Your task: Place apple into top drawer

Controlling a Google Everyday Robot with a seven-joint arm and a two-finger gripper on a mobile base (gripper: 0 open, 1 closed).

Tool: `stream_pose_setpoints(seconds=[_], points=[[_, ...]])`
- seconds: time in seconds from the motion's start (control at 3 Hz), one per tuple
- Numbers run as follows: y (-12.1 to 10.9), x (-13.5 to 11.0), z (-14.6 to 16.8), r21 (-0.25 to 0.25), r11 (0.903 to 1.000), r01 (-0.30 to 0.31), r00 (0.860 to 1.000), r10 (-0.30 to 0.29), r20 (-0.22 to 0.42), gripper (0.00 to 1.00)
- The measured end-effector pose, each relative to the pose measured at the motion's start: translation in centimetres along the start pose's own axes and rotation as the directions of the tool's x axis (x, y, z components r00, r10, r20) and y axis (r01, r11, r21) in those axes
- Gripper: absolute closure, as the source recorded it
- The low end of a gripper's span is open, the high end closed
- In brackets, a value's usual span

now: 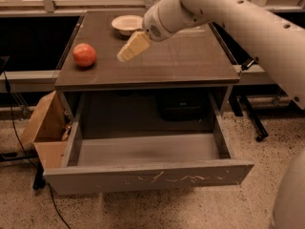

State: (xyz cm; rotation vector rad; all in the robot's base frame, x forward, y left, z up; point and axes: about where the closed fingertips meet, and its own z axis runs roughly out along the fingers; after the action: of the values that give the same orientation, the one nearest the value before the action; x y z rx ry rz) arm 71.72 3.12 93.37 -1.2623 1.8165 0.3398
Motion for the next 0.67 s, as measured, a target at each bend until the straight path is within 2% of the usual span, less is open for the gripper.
stream_pose_setpoints(seconds=[0.33, 0.67], points=[[0.0, -0.3, 5.4, 0.003, 0.9977, -0.067, 0.996, 0.067, 0.057, 0.00], [0.0, -1.1, 9.9, -0.014, 0.9952, -0.096, 0.989, 0.098, 0.112, 0.00]])
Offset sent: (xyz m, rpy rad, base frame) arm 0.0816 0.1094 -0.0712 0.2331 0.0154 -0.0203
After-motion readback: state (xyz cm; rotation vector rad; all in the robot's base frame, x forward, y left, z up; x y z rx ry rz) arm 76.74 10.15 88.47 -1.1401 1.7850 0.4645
